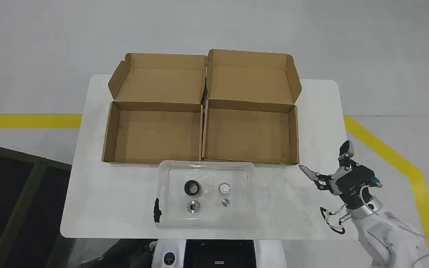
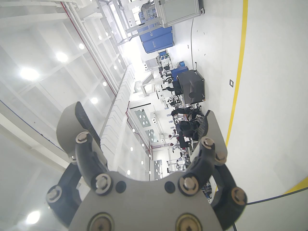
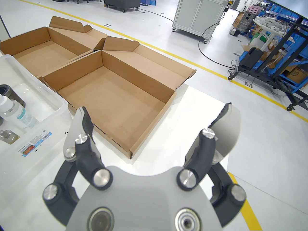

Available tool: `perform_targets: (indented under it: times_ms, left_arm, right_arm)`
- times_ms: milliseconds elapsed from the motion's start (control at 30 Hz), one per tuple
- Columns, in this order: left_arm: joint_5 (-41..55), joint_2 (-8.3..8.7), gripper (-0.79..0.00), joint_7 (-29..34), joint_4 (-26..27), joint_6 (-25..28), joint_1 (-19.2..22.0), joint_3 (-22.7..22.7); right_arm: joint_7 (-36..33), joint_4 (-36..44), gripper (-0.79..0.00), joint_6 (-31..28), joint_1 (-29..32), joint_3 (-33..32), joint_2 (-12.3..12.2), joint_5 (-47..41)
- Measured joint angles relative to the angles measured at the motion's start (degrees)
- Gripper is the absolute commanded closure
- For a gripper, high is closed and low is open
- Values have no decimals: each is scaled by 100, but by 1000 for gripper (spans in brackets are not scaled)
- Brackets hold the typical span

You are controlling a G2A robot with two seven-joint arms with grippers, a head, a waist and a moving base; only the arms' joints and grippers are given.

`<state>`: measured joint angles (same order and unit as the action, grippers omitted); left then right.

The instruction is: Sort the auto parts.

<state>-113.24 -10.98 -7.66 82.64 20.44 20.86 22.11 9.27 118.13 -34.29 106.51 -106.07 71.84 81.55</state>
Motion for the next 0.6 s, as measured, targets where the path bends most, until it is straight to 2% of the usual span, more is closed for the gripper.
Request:
perform_targets:
  times_ms: [433,600]
  left_arm:
    - [0,0,-785,0,0,0,0,0]
    - [0,0,-785,0,0,0,0,0]
  right_arm:
    - [-6,1,-785,2,-2,2,0,5]
    - [-538,70,-785,-221,-136,225,-30,1]
